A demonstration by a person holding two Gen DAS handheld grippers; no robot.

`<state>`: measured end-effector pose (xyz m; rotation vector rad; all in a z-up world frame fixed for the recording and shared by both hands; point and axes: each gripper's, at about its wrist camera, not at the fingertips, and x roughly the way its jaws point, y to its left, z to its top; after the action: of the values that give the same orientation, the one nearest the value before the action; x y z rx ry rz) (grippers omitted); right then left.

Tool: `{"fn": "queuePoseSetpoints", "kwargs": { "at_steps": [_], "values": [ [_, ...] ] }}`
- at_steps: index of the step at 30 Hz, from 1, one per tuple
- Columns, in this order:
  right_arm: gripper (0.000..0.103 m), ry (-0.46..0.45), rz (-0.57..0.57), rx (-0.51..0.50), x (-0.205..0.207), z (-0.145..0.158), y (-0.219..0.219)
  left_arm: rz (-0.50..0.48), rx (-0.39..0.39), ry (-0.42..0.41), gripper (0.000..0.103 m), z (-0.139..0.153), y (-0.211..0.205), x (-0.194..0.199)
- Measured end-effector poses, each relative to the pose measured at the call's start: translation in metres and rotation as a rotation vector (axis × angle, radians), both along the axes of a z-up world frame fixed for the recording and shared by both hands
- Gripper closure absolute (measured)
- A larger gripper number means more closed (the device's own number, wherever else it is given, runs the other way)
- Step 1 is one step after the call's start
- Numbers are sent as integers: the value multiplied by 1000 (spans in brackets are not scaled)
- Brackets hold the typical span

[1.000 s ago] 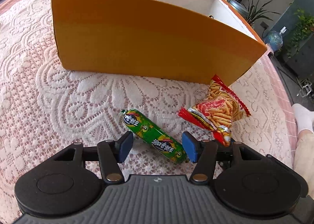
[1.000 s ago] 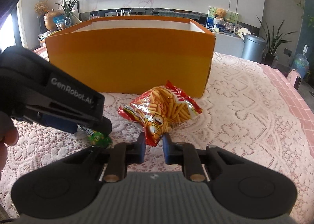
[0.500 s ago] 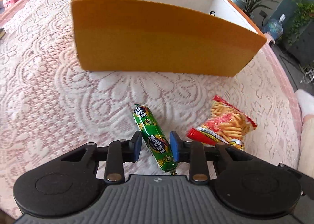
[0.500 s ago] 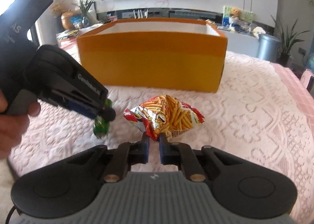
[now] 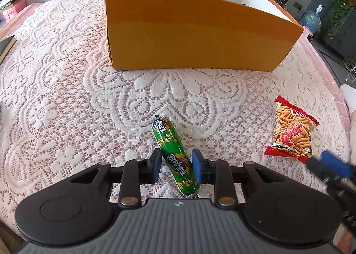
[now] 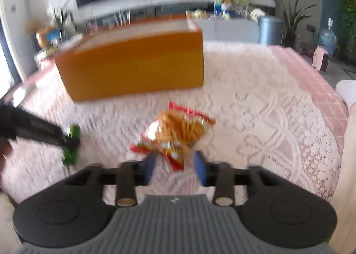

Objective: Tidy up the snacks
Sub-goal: 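Grasp the Mimi fries bag with the right tool while the left tool grasps the green sausage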

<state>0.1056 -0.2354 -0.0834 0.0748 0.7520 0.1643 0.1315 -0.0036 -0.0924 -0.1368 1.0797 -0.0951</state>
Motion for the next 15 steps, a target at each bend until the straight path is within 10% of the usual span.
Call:
{"fn": "queuePoseSetpoints", "kwargs": {
  "at_steps": [15],
  "values": [
    [49, 27, -141, 215, 47, -22, -13, -9, 15, -15, 62, -7, 1, -1]
  ]
}}
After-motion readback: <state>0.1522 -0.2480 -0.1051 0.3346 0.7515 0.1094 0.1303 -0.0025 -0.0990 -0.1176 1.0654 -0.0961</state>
